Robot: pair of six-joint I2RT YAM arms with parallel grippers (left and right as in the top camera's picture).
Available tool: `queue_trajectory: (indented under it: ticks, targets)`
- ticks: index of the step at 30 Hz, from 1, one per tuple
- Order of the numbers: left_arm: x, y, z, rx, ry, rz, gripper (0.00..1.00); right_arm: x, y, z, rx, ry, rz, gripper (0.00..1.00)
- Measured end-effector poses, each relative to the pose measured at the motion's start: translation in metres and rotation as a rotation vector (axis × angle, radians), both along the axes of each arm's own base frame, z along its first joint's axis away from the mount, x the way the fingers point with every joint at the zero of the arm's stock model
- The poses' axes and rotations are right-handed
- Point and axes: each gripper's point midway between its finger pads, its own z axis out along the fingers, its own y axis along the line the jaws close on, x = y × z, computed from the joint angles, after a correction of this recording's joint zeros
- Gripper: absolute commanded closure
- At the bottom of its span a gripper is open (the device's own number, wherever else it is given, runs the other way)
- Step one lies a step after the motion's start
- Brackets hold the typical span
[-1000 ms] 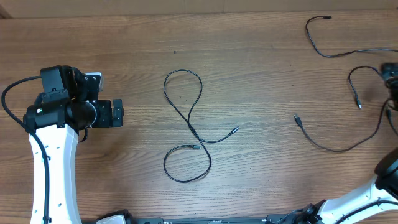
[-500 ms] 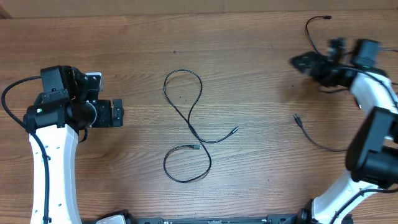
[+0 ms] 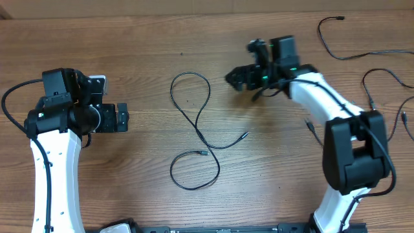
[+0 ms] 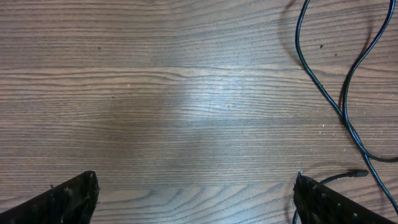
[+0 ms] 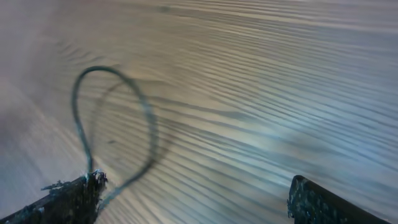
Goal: Untangle cables
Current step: 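Move the right gripper back left toward the remaining cable, then grasp the remaining black cable at center with the right gripper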
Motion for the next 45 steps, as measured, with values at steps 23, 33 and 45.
queue_trajectory:
  ticks: [23, 33, 45]
  targets:
    - [0.000, 0.000, 0.000, 0.000, 0.000, 0.000, 0.00, 0.005, 0.068, -0.054, -0.061, -0.102, 0.094, 0.02]
    - [0.000, 0.000, 0.000, 0.000, 0.000, 0.000, 0.00, 0.001, 0.098, -0.052, -0.038, -0.164, 0.147, 0.15]
    - [0.000, 0.000, 0.000, 0.000, 0.000, 0.000, 0.00, -0.002, 0.110, -0.057, -0.033, -0.181, 0.169, 0.56]
